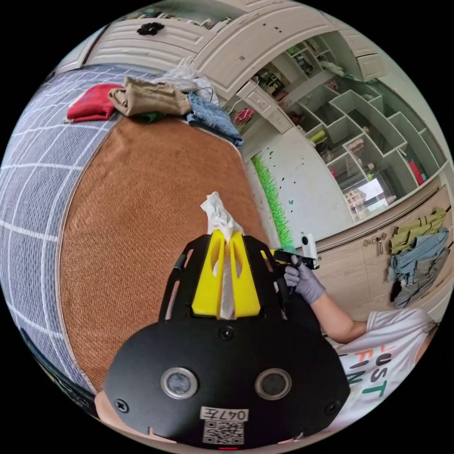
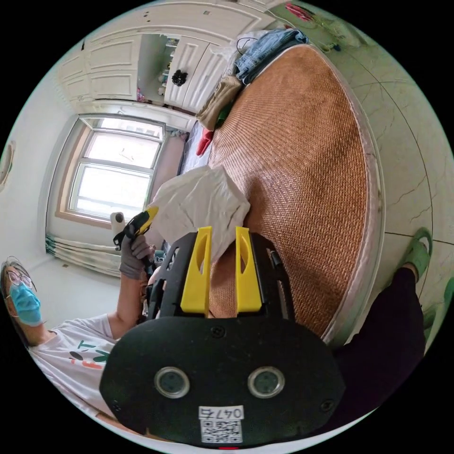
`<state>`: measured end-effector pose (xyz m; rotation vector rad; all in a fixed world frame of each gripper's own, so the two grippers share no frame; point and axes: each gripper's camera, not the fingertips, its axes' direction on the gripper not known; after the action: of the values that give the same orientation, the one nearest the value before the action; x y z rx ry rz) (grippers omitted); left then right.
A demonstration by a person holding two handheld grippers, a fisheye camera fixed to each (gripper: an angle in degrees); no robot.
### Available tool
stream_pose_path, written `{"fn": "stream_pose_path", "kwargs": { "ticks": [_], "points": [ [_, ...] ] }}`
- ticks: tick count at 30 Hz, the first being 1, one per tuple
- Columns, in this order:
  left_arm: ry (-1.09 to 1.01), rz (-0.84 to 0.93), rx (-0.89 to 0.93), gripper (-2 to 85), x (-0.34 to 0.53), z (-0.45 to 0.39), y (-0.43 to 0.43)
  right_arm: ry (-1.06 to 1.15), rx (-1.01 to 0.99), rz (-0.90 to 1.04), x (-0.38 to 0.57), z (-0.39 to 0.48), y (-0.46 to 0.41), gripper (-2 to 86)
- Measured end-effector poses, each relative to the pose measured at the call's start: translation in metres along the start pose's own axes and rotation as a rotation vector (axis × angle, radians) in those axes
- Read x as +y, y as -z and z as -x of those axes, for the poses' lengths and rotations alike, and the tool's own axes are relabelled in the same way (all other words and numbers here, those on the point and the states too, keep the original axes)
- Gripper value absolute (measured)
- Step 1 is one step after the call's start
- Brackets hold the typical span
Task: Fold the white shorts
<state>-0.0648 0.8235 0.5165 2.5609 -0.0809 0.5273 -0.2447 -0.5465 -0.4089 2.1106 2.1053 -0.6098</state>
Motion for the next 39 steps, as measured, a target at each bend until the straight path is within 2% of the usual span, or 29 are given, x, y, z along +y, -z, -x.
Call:
{"fn": "stream_pose_path", "kwargs": {
  "ticks": [5, 8, 11, 13, 14, 16, 17, 19, 20, 21, 24, 27, 28, 32, 35, 39],
  "points": [
    [-0.042, -0.078, -0.103, -0.9, 0.009, -0.056, 0.125, 0.106, -0.038, -0.007, 0.018, 0.014, -0.007, 3.0],
    [-0.016, -0.16, -0.162, -0.9, 0.035, -0.076, 0.225, 0.133, -0.126, 0.013, 0.028, 0.007, -0.019, 2.4],
    [0.043, -0.296, -0.193, -0.9, 0.086, -0.094, 0.363, 0.136, -0.17, 0.025, 0.035, -0.004, -0.028, 2.0],
    [0.103, -0.433, -0.214, -0.9, 0.152, -0.118, 0.487, 0.124, -0.198, 0.034, 0.036, -0.014, -0.032, 1.8],
    [0.127, -0.469, -0.215, -0.9, 0.172, -0.123, 0.518, 0.123, -0.203, 0.035, 0.036, -0.016, -0.032, 1.8],
    [0.282, -0.633, -0.217, -0.9, 0.272, -0.138, 0.642, 0.12, -0.208, 0.036, 0.032, -0.022, -0.031, 1.7],
    [0.332, -0.68, -0.223, -0.9, 0.302, -0.142, 0.671, 0.119, -0.209, 0.036, 0.031, -0.024, -0.031, 1.7],
    [0.545, -0.848, -0.327, -0.9, 0.435, -0.162, 0.768, 0.104, -0.223, 0.038, 0.03, -0.03, -0.032, 1.6],
    [0.605, -0.88, -0.374, -0.9, 0.47, -0.169, 0.786, 0.097, -0.229, 0.04, 0.029, -0.032, -0.033, 1.6],
    [0.725, -0.949, -0.46, -0.9, 0.541, -0.183, 0.817, 0.082, -0.247, 0.045, 0.029, -0.036, -0.034, 1.5],
    [0.916, -1.089, -0.549, -0.7, 0.689, -0.196, 0.864, 0.049, -0.289, 0.059, 0.023, -0.044, -0.037, 1.4],
    [1.144, -1.03, -0.67, -0.1, 0.773, -0.181, 0.881, 0.033, -0.317, 0.099, 0.014, -0.047, -0.042, 1.4],
    [1.182, -1.034, -0.651, 0.4, 0.79, -0.175, 0.883, 0.038, -0.318, 0.113, 0.01, -0.045, -0.043, 1.4],
    [1.238, -1.1, -0.569, 4.5, 0.804, -0.165, 0.893, 0.046, -0.321, 0.118, 0.004, -0.042, -0.036, 1.4],
    [1.308, -1.066, -0.666, 6.4, 0.779, -0.18, 0.911, 0.018, -0.366, 0.09, 0.002, -0.048, -0.026, 1.5],
    [1.305, -0.935, -1.254, 6.2, 0.69, -0.259, 0.948, -0.004, -0.385, 0.065, -0.003, -0.049, -0.011, 1.5]
  ]
}}
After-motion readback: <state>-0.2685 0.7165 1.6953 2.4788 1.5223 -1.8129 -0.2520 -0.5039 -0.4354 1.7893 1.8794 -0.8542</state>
